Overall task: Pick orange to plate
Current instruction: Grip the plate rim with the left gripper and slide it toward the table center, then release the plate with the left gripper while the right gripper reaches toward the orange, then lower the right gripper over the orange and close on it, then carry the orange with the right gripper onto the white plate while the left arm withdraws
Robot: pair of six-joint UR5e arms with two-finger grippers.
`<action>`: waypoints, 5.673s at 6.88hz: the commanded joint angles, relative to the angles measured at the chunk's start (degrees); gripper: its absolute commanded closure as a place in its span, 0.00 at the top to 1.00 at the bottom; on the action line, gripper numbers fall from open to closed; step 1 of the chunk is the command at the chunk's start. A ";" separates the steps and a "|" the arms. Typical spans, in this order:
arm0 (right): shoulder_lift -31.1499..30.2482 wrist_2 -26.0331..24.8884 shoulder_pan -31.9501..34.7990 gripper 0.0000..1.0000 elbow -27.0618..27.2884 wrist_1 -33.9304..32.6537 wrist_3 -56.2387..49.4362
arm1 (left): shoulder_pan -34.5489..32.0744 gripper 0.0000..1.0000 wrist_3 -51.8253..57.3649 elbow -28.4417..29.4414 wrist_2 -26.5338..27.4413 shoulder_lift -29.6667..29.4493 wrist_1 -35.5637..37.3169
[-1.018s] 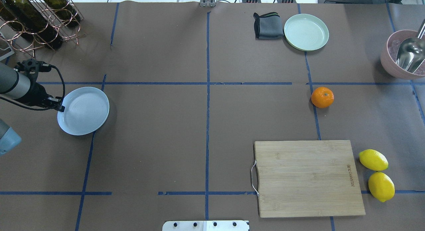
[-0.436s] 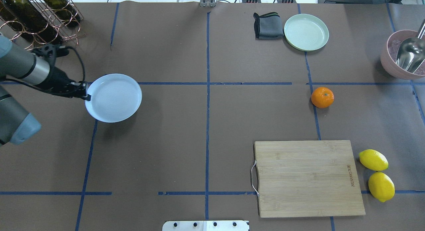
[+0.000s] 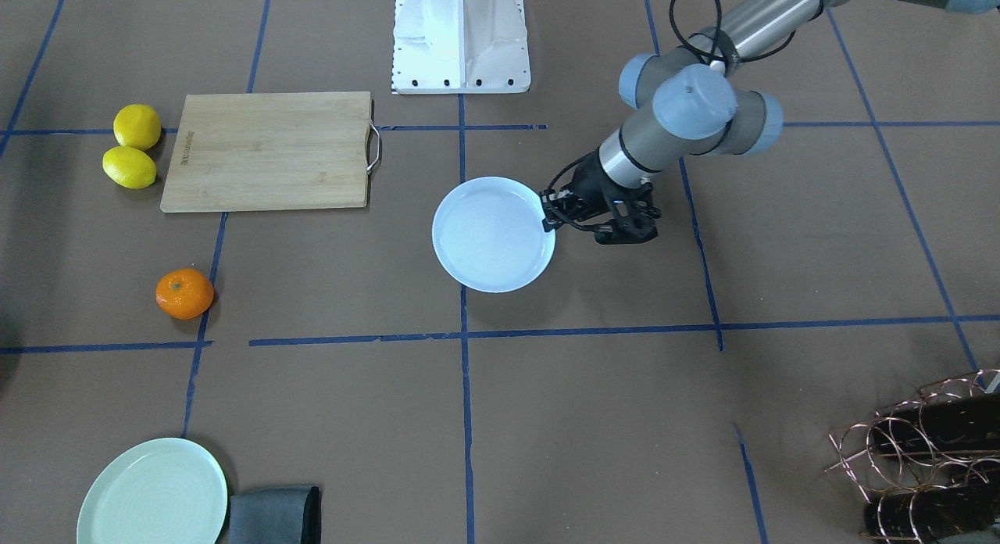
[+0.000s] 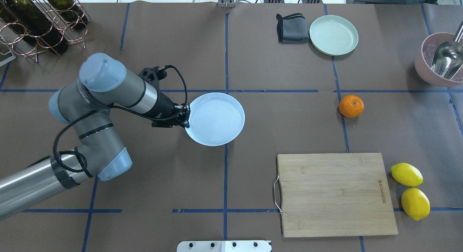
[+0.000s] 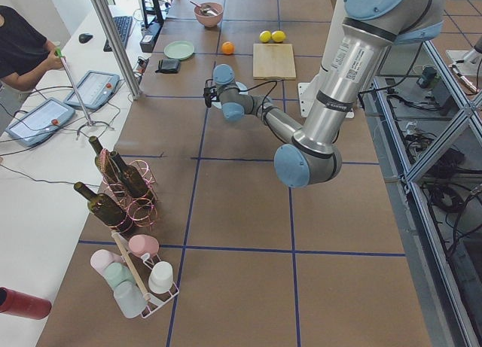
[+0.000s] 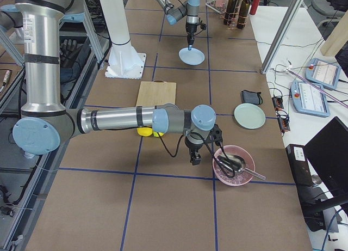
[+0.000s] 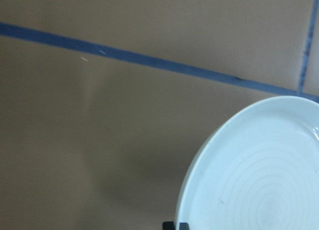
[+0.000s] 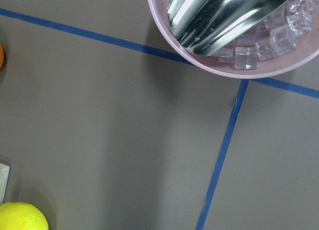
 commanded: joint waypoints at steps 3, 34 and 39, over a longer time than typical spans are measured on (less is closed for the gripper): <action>0.01 0.41 -0.71 1.00 0.44 0.07 0.04 | 3.06 0.00 -2.16 4.46 5.75 -2.76 -0.31; 41.31 -33.94 -56.86 0.00 -11.77 26.79 92.68 | -13.64 1.00 9.53 -18.13 -3.91 13.24 -2.07; 44.13 -36.76 -57.67 0.00 -15.64 26.61 92.59 | -13.02 1.00 9.35 -16.98 -3.21 13.24 -2.16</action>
